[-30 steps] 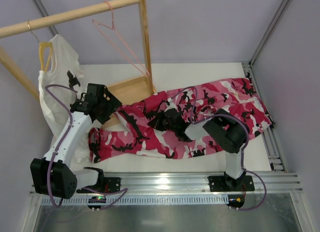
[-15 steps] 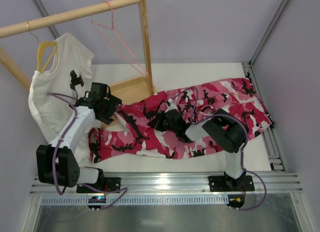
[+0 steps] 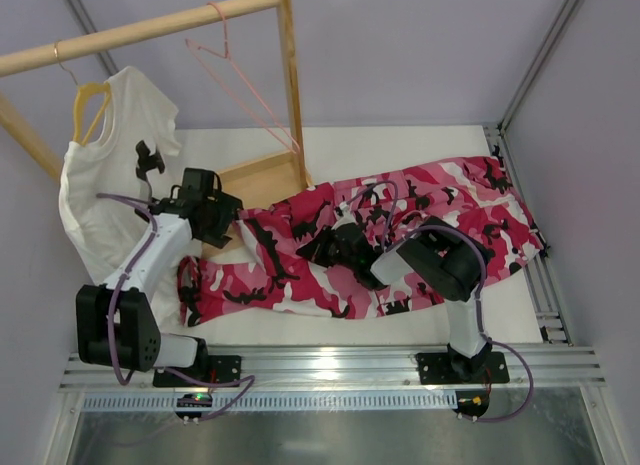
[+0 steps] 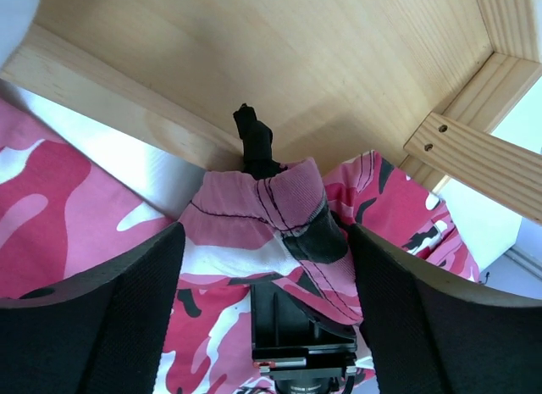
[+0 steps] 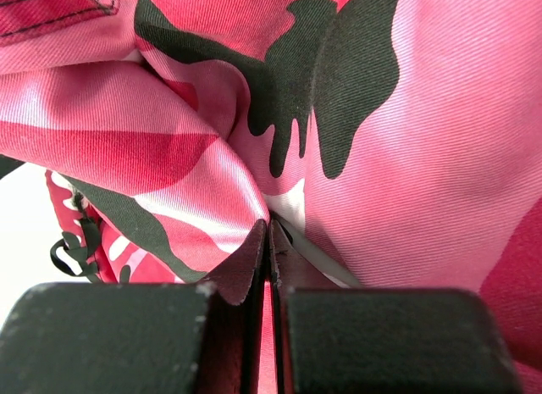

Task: Place the trousers on the hanger
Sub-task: Fold the trousers

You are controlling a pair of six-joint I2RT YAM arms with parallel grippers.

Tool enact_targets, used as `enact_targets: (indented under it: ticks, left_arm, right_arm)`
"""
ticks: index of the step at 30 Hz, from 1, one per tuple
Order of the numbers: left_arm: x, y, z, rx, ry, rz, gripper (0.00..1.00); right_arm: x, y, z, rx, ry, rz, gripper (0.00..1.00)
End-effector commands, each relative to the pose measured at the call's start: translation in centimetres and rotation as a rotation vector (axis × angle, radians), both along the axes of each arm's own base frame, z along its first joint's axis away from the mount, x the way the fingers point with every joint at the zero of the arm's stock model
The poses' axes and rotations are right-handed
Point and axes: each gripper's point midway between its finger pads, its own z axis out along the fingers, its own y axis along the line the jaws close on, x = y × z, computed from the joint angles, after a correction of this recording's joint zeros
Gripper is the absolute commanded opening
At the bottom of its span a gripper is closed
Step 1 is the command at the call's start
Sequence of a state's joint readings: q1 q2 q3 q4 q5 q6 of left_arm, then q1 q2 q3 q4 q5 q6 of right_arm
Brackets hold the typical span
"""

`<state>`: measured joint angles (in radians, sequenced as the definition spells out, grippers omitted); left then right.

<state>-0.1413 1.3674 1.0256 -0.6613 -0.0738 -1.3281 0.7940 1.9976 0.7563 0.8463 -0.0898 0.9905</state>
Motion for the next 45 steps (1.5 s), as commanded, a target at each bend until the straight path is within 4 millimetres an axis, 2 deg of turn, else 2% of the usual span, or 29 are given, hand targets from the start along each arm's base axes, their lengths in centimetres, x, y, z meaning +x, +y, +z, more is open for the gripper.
enact_targets:
  ticks: [1,5,6,8,9,12,16,17,19,20,22,24,25,27,29,31,32,33,34,35,36,37,38,39,40,41,43,44,45]
  left_arm:
    - [1.2,-0.5,0.0,-0.048,-0.040,0.023,0.75]
    - [1.6,-0.9,-0.2,-0.064,-0.030,0.006,0.61]
    - [1.5,-0.9,-0.2,-0.061,-0.025,0.004,0.49]
    - [1.6,-0.7,0.1,-0.049,-0.031,0.001,0.35]
    - [1.5,-0.4,0.1,-0.031,-0.028,0.006,0.23]
    - [1.7,0.2,1.3,0.016,-0.051,-0.011,0.00]
    - [1.4,2.4,3.7,0.177,-0.051,-0.028,0.00]
    - [1.3,2.7,4.3,0.221,-0.054,-0.054,0.00]
    - [1.4,3.6,6.5,0.280,-0.087,-0.053,0.00]
    - [1.0,4.4,7.0,0.333,-0.081,-0.057,0.00]
    - [0.7,5.0,8.6,0.365,-0.119,-0.061,0.00]
    - [0.6,5.3,9.5,0.398,-0.145,-0.082,0.00]
    - [0.3,5.4,10.1,0.403,-0.165,-0.085,0.00]
    - [0.2,5.5,10.7,0.425,-0.186,-0.113,0.00]
    - [0.2,5.1,11.4,0.420,-0.219,-0.136,0.00]
    - [0.8,3.8,12.1,0.382,-0.278,-0.198,0.00]
    - [0.8,3.5,12.4,0.374,-0.288,-0.217,0.00]
    - [0.8,3.1,12.4,0.359,-0.289,-0.240,0.00]
    - [0.8,2.8,12.5,0.359,-0.293,-0.265,0.00]
    - [0.7,2.6,12.5,0.353,-0.296,-0.282,0.00]
    - [0.8,2.4,12.6,0.350,-0.300,-0.296,0.00]
    - [0.5,2.1,12.6,0.345,-0.296,-0.313,0.00]
    - [0.5,2.1,12.8,0.348,-0.303,-0.326,0.00]
    - [0.2,2.0,13.1,0.352,-0.317,-0.332,0.00]
    - [0.2,2.1,13.3,0.354,-0.325,-0.333,0.00]
    - [0.1,2.1,13.6,0.361,-0.340,-0.340,0.00]
    - [-0.2,2.1,14.3,0.368,-0.361,-0.344,0.00]
    - [-0.2,2.0,14.5,0.360,-0.372,-0.350,0.00]
    - [-0.2,1.7,14.5,0.353,-0.380,-0.361,0.00]
  right_arm:
    - [0.3,-0.4,0.0,-0.003,-0.028,-0.008,0.04]
    - [0.3,-0.4,-0.1,-0.005,-0.026,-0.006,0.04]
    - [0.2,-0.4,0.0,-0.005,-0.027,-0.004,0.04]
    - [0.3,-0.5,0.2,-0.010,-0.032,0.001,0.04]
    - [0.2,-0.5,0.3,-0.010,-0.035,0.007,0.04]
    - [0.3,-0.7,1.4,-0.024,-0.062,0.021,0.08]
    - [0.9,-2.9,2.9,-0.079,-0.043,-0.032,0.23]
    - [1.1,-3.4,4.7,-0.067,-0.064,-0.047,0.32]
    - [1.1,-4.9,5.2,-0.101,-0.048,-0.083,0.41]
    - [1.4,-5.8,7.5,-0.086,-0.075,-0.112,0.49]
    - [1.6,-8.5,7.5,-0.184,-0.053,-0.197,0.55]
    - [2.9,-11.3,10.8,-0.221,-0.087,-0.321,0.66]
    - [2.5,-13.0,10.5,-0.290,-0.061,-0.351,0.70]
    - [3.7,-16.1,13.7,-0.291,-0.081,-0.451,0.78]
    - [4.5,-19.0,15.0,-0.327,-0.056,-0.529,0.82]
    - [5.8,-23.2,15.8,-0.355,-0.017,-0.631,0.83]
    - [6.8,-24.1,17.6,-0.345,-0.040,-0.647,0.83]
    - [8.2,-26.8,18.2,-0.348,-0.030,-0.707,0.84]
    - [8.9,-27.8,17.3,-0.383,0.018,-0.713,0.84]
    - [10.7,-28.9,20.1,-0.367,-0.016,-0.737,0.84]
    - [11.8,-30.3,20.3,-0.391,0.004,-0.765,0.84]
    - [12.5,-33.1,20.1,-0.423,0.050,-0.817,0.83]
    - [14.9,-34.4,21.1,-0.434,0.050,-0.847,0.83]
    - [15.8,-35.8,21.4,-0.459,0.056,-0.871,0.83]
    - [16.4,-38.5,21.3,-0.479,0.084,-0.921,0.83]
    - [18.5,-39.0,21.8,-0.480,0.074,-0.931,0.81]
    - [20.0,-43.4,21.9,-0.506,0.075,-0.995,0.80]
    - [21.3,-44.7,23.6,-0.503,0.035,-1.025,0.79]
    - [22.3,-46.1,21.9,-0.545,0.061,-1.031,0.76]
